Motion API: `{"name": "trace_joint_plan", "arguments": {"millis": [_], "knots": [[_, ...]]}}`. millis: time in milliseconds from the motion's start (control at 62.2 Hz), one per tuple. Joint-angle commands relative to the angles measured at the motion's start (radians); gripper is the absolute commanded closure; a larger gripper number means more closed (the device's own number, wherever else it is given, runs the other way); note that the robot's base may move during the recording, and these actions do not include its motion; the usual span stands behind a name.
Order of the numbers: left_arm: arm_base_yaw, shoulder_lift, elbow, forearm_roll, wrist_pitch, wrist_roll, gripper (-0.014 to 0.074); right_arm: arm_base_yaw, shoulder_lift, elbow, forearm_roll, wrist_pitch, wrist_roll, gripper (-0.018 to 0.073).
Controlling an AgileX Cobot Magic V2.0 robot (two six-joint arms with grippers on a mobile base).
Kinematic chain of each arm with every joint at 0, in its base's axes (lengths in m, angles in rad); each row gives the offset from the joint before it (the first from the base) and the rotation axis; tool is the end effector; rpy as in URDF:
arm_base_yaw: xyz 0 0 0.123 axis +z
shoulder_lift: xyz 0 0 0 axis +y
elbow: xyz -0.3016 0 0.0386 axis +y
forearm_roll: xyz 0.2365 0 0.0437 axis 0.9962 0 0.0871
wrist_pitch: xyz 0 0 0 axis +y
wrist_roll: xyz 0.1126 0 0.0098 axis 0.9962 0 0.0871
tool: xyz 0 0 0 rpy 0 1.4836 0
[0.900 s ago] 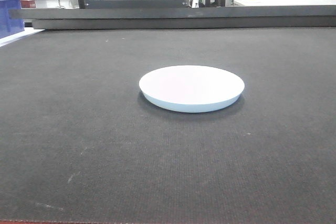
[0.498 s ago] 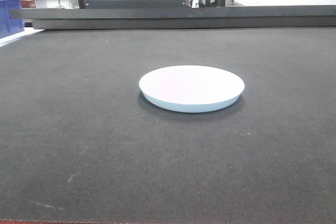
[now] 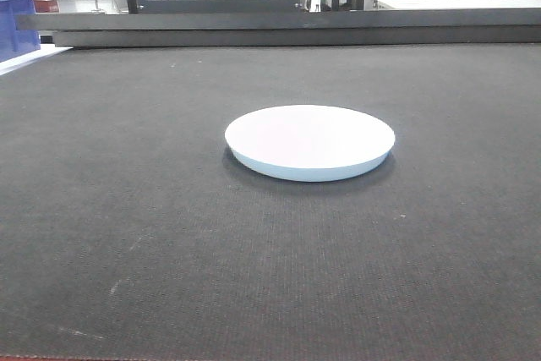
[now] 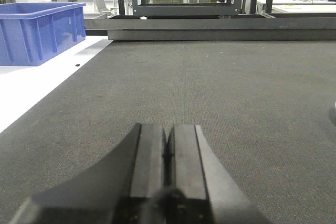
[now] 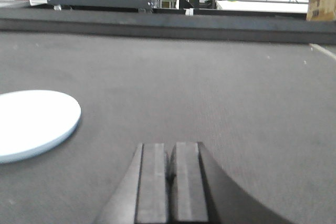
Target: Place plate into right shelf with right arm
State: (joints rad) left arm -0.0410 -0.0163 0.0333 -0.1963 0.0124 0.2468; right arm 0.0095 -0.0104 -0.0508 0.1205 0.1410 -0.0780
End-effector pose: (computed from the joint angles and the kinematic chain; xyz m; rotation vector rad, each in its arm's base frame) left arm 0.0478 -0.0022 0.2029 0.0711 1.5111 0.0058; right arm 0.0444 0.0023 0.2175 0.0115 1.5626 0.0532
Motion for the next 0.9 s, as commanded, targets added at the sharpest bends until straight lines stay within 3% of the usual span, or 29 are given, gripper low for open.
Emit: {"name": "trace_joint_plan", "arguments": {"millis": [0,129,289,386,675,884], "knots": [[0.005,-0.011,0.008,-0.002,-0.086,-0.002,0.0643,0.002,0.033,-0.138,0.009,0.014,0.001,0.05],[0.005,-0.011,0.008,-0.002,-0.086,-0.002,0.0643,0.002,0.149,-0.281,0.009,0.129,0.001,0.04],[0.005,-0.011,0.008,-0.002,-0.086,-0.002,0.0643,0.03,0.324,-0.395,0.009,0.164,0.001,0.0098],[0.005,-0.011,0.008,-0.002,-0.086,-0.002,0.0643,0.056,0.45,-0.446,0.006,0.173,0.001,0.0],[0.005,-0.011,0.008,-0.002,-0.086,-0.002,0.0643,0.129,0.925,-0.781,0.004,0.396,0.019,-0.001],[0.005,-0.011,0.008,-0.002,-0.086,-0.002,0.0643,0.242,1.255,-1.044,-0.034,0.473,0.153,-0.001]]}}
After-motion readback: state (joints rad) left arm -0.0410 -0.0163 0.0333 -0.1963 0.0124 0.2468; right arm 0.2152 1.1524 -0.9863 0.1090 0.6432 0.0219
